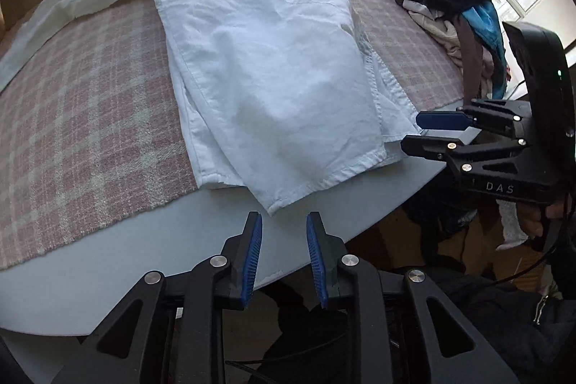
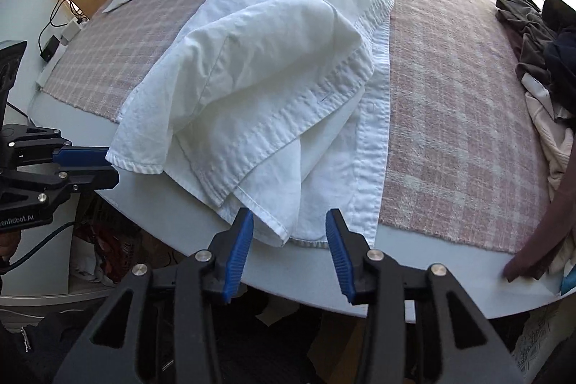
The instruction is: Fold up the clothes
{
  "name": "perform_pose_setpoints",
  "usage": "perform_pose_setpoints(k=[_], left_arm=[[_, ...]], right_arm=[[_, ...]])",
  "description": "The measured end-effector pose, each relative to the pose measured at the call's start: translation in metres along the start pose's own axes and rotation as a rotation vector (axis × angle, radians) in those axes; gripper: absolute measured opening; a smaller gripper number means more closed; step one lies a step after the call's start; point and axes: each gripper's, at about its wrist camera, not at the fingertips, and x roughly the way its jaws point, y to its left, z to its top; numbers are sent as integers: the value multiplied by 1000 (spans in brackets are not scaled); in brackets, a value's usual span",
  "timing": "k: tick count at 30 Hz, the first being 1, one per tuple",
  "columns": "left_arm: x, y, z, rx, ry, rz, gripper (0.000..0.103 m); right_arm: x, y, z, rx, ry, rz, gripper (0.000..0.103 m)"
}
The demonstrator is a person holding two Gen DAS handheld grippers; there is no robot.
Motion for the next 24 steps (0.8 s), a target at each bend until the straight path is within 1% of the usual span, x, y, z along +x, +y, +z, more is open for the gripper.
perform_pose_setpoints(k=[2,5,6,7,8,9,12,14,16,18,21,24], left_arm=[[4,-14,5,84,-18,73,30],[14,-34,9,217,-43,170,30],[19,-35,10,235,-40,194,29],[23,-34,10,239,-31,216,24],[25,-31,13,227,-22,221,7],[24,-25,16,194,-15,199,1],[6,-6,24,123,-43,153,1],[-5,1,30,116,-63,170,1],[-15,8,36,113,-80,189,1],[-22,16,41,93,-92,187,1],[-33,27,48,63,-109,184,1],[-44,36,54,38,-126,183,1]], right_arm=[[0,-3,2,6,4,13,41],[1,-8,3,9,5,34,42],[1,-9,4,8,3,34,42],[0,-10,4,10,0,34,41],[0,-11,4,13,-3,35,41],[0,-12,4,13,-4,36,41],[-4,-14,2,6,-16,45,41],[-10,-14,1,-5,-36,63,41],[-11,-15,-1,-15,-40,59,41],[-7,-18,0,-18,-24,54,39],[-7,-16,-2,-52,-19,82,39],[-8,-7,-1,-111,-29,58,39]])
